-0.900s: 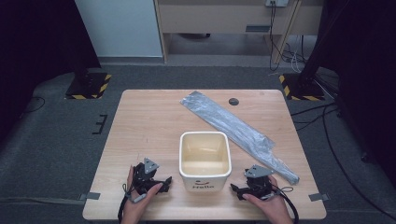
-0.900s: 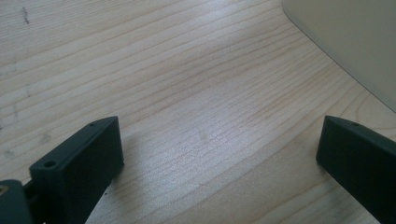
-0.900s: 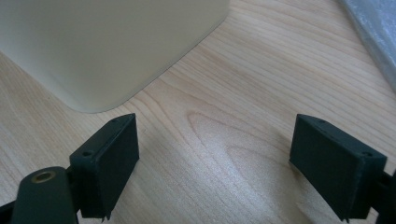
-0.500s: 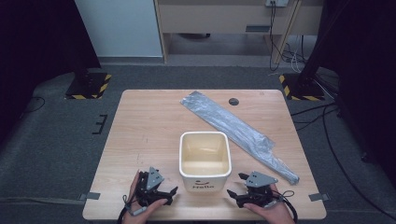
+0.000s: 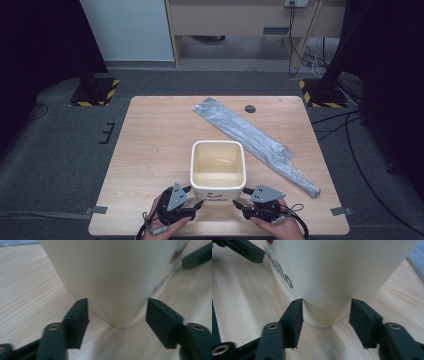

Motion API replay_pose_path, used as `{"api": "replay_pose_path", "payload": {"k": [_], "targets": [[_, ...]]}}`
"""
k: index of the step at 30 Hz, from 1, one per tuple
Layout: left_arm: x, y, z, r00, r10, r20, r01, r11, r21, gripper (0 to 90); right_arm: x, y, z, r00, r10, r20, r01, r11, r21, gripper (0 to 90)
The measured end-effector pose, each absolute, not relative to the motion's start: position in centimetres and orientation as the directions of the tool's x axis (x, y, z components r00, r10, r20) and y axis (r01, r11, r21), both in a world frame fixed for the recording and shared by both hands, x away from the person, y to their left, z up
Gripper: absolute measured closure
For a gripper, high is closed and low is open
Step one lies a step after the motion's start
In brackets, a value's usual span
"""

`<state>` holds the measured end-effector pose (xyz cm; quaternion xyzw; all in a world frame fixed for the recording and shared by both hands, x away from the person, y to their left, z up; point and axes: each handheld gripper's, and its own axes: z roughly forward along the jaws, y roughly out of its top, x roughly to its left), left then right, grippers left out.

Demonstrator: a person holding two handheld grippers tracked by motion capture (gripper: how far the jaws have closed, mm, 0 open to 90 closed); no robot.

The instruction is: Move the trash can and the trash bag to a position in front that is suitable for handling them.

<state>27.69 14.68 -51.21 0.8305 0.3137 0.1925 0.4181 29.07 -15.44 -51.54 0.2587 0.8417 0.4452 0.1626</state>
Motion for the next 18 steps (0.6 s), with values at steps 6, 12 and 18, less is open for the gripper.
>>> {"api": "replay_pose_path", "payload": {"k": [6, 12, 18], "targets": [[28.6, 15.0, -51.6, 0.700, 0.713, 0.043, 0.400, -0.442, 0.803, 48.4, 29.6, -14.5, -51.6, -0.790, 0.608, -0.076, 0.284, 0.473, 0.834, 55.8], [28.6, 15.4, -51.4, 0.687, 0.725, 0.043, 0.397, -0.424, 0.814, 43.5, 30.0, -14.3, -51.6, -0.781, 0.620, -0.068, 0.290, 0.458, 0.840, 55.8], [28.3, 17.1, -51.4, 0.692, 0.722, 0.001, 0.436, -0.419, 0.797, 19.4, 29.8, -15.9, -51.7, -0.759, 0.649, -0.045, 0.332, 0.446, 0.831, 38.4]]}}
